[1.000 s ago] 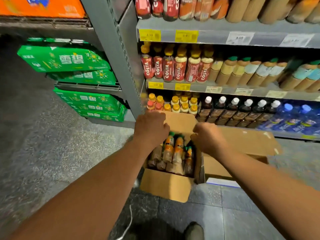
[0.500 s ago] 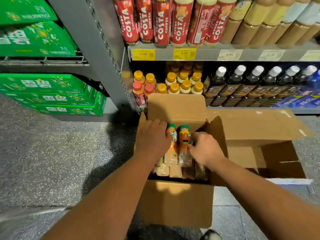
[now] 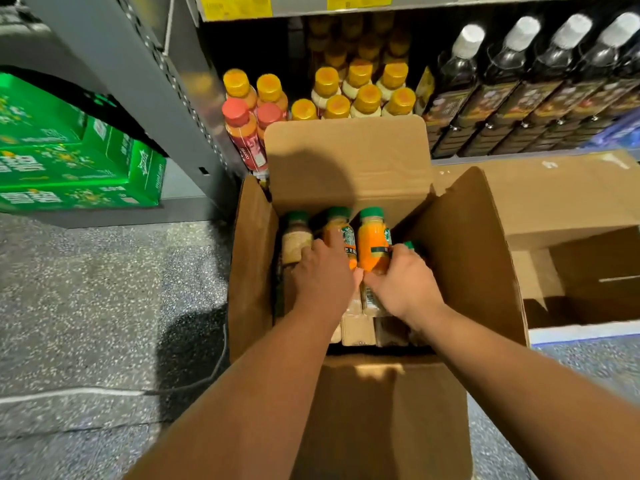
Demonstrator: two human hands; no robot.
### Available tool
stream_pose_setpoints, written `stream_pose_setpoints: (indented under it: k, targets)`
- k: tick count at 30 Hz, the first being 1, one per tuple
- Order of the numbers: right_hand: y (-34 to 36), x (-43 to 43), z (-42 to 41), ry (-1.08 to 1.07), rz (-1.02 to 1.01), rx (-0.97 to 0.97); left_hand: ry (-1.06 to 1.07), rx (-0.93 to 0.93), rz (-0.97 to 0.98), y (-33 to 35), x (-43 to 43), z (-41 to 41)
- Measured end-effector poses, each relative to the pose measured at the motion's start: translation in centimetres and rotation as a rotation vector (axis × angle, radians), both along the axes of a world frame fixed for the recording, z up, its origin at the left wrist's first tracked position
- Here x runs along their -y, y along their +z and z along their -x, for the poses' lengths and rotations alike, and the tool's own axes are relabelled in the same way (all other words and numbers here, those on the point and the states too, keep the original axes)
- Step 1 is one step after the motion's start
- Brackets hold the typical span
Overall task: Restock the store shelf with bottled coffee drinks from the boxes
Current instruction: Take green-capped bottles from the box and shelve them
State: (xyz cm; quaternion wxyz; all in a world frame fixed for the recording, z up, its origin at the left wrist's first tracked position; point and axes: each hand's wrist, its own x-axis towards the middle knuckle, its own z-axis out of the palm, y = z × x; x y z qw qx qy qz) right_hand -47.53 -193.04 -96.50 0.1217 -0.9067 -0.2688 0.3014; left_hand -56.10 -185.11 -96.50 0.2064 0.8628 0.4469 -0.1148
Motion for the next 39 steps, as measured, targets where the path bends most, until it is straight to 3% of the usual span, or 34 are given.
stream_pose_setpoints:
  k: [10, 15, 19, 32, 39]
  targets:
    - [-0.4, -1.3, -0.7, -0.177, 0.056, -0.182, 0.197, 0.000, 0.115, -0.5, 0.0, -1.7]
    - [0.1, -0.9, -0.2, -0.333, -0.032, -0.330, 0.383, 0.100, 0.335, 0.3, 0.3, -1.8]
    - [3.1, -1.1, -0.2, -0.329, -0.132, -0.370, 0.501, 0.233, 0.415, 3.0, -0.3, -0.4]
    - [26.7, -3.7, -2.8, -0.284, -0.496, -0.301, 0.386, 0.806, 0.324, 27.4, -4.2, -0.9]
    - [42.2, -4.1, -4.3, -0.245, -0.677, -0.255, 0.350, 1.134, 0.434, 42.9, -4.5, -1.7]
